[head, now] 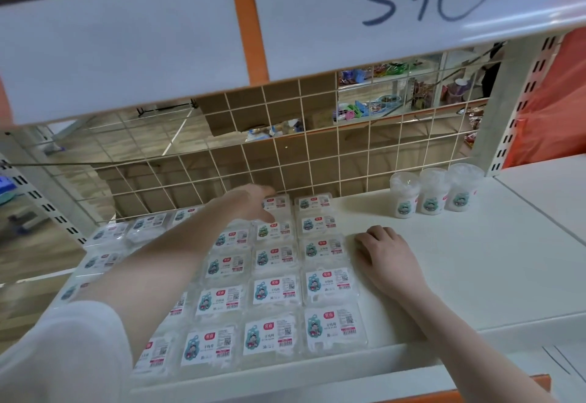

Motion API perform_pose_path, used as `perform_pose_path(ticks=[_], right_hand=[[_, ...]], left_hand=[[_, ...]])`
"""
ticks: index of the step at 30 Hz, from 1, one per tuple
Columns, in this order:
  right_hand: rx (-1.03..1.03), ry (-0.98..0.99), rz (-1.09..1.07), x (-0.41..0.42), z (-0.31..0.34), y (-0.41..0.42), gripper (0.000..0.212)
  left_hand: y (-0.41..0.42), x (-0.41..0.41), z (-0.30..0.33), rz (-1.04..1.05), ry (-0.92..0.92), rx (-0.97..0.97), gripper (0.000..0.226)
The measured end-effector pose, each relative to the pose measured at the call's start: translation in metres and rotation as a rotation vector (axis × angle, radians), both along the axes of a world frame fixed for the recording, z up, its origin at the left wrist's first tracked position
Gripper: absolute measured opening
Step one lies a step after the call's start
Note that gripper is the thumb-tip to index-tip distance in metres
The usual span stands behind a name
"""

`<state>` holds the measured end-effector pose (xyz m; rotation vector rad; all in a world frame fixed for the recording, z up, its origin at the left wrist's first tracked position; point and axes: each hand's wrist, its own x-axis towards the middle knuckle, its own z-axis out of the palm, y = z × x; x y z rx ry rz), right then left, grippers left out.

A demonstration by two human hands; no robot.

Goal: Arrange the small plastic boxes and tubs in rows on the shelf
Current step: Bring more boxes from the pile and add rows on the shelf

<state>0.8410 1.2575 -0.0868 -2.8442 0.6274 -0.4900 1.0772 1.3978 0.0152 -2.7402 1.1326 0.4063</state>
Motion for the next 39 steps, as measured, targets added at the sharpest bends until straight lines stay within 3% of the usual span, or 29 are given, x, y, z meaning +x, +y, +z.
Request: perform_pose_path(ticks=[9, 21, 26, 32, 39], right_hand=[[0.021, 0.091, -0.01, -0.01, 0.004, 0.002, 0.033], [0.085, 0.047, -0.281, -0.074, 0.011, -0.004, 0.031], [0.114, -0.021, -0.388, -0.12, 0.015, -0.03, 0.035], [0.096, -0.125, -0.438, -0.206, 0.024, -0.085, 0.036], [0.063, -0.109, -0.513, -0.339, 0.035, -0.175, 0.04]], left_hand=[[0.008, 0.007, -0.016, -0.089, -0.013, -0.08, 0.074], [0.032, -0.018, -0.022, -0.225, -0.088, -0.334, 0.067], [0.026, -0.082, -0.025, -0.193, -0.135, -0.532, 0.05], [-0.03, -0.187, -0.032, -0.17, -0.22, -0.48, 0.058], [-0.144, -0.332, -0.032, -0.253, -0.127, -0.599, 0.063]])
